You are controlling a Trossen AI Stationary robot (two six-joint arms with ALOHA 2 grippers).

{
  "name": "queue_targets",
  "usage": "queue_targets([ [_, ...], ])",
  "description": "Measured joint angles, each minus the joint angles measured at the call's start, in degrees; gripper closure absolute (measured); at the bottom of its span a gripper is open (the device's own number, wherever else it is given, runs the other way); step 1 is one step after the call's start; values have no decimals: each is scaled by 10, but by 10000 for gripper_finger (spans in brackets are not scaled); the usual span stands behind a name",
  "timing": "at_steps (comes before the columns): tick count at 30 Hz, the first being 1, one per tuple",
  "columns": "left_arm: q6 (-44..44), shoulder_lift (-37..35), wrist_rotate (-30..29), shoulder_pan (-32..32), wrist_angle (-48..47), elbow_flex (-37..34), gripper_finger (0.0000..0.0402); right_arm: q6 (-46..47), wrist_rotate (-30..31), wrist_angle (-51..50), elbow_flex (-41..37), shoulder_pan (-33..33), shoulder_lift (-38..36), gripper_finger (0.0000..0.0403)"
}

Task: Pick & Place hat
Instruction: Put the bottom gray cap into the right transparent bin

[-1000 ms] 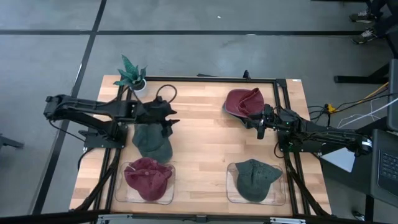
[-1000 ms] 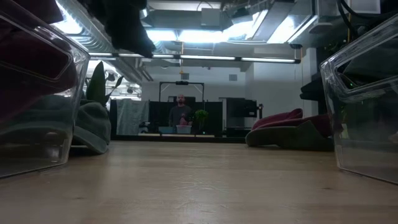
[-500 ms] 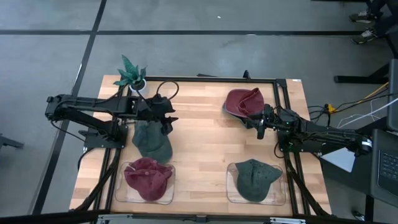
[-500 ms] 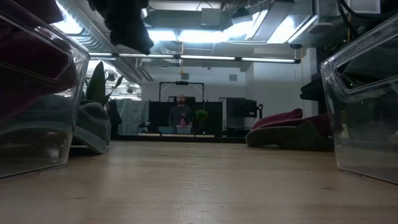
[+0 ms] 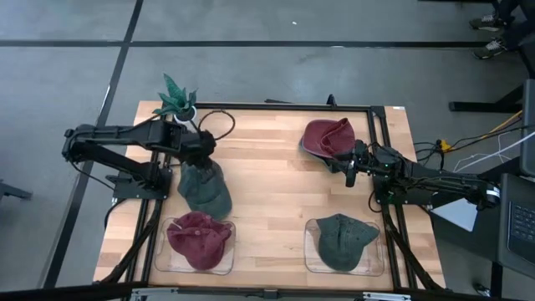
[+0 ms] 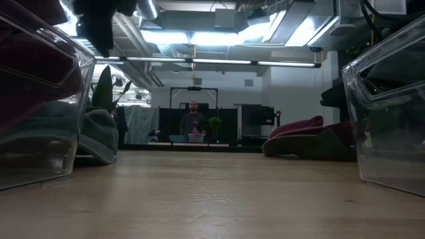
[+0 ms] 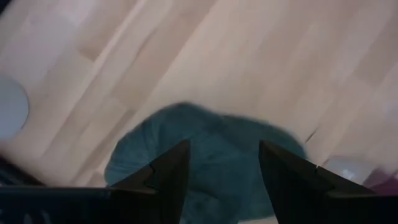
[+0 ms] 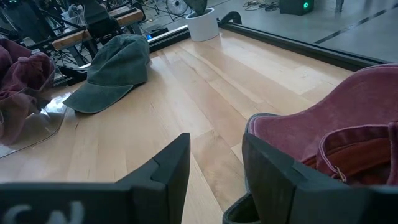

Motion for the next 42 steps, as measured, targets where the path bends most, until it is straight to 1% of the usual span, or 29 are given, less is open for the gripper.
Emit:
queue_targets([
  [7, 66, 74, 0, 0, -10, 0, 217, 1, 0, 0, 0, 0, 0, 256],
  [10, 69, 95, -3, 0, -24, -1, 214, 0, 0, 0, 0, 0, 0, 256],
  [15, 53, 102, -47, 0, -91, -1, 203, 0, 0, 0, 0, 0, 0, 256],
  [19, 33, 99, -59, -3, -139, -1, 187, 1, 0, 0, 0, 0, 0, 256],
  [22, 33, 89, -62, -19, -149, -1, 174, 1, 0, 0, 0, 0, 1, 256],
  [26, 37, 63, -58, -39, -138, -20, 155, 0, 0, 0, 0, 0, 1, 256],
  [30, -2, 44, -36, -42, -138, -52, 131, 0, 0, 0, 0, 0, 1, 256],
  [34, 15, 33, -62, -42, -115, -82, 116, 1, 0, 0, 0, 0, 1, 256],
  [38, 36, 33, -88, -41, -82, -103, 111, 1, 0, 0, 0, 0, 1, 256],
  [42, 37, 33, -84, -41, -59, -127, 111, 0, 0, 0, 0, 0, 1, 256],
])
